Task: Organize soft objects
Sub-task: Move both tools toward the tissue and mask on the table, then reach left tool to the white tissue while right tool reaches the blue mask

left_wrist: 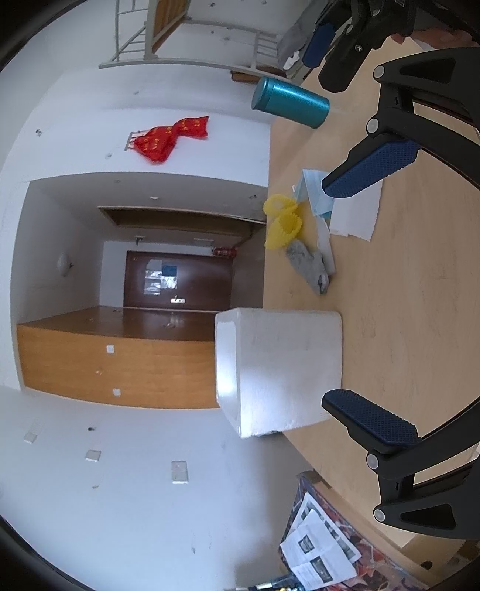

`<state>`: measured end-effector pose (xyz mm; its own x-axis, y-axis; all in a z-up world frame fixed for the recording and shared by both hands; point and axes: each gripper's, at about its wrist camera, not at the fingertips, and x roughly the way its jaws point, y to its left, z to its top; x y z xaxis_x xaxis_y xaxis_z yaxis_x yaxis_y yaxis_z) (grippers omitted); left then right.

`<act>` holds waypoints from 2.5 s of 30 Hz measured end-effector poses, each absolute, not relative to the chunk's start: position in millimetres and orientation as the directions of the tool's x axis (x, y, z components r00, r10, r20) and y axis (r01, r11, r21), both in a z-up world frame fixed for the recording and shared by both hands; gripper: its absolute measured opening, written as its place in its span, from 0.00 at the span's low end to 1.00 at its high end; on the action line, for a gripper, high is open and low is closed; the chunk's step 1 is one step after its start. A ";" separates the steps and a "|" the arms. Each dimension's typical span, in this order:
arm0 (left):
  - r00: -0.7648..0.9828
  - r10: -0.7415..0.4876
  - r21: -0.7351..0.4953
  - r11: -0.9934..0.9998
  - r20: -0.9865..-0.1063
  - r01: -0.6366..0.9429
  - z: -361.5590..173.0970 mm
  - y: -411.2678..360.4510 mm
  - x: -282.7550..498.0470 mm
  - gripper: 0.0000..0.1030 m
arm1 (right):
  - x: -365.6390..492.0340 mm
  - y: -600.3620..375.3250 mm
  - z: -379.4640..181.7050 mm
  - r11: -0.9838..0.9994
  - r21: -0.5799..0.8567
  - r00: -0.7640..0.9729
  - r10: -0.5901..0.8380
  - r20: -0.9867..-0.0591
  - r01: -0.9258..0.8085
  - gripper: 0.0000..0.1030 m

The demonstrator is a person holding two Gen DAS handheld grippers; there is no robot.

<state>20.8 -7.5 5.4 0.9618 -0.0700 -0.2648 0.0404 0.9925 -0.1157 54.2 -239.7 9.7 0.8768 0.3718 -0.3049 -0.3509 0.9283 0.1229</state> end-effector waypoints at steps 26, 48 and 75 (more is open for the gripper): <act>0.821 -0.230 -0.107 0.973 -0.522 0.204 -16.9 -57.1 130.4 1.00 | 154.1 -262.9 9.4 0.932 0.107 0.811 0.354 -0.465 -0.346 1.00; 0.664 -0.307 -0.156 0.948 -0.682 0.278 -59.9 -84.4 193.1 0.96 | 240.2 -271.4 -16.9 0.903 0.170 0.661 0.407 -0.631 -0.394 0.96; 0.508 -0.336 -0.180 0.926 -0.793 0.331 -92.3 -113.2 217.9 0.68 | 284.4 -269.9 -52.2 0.901 0.218 0.563 0.408 -0.719 -0.374 0.85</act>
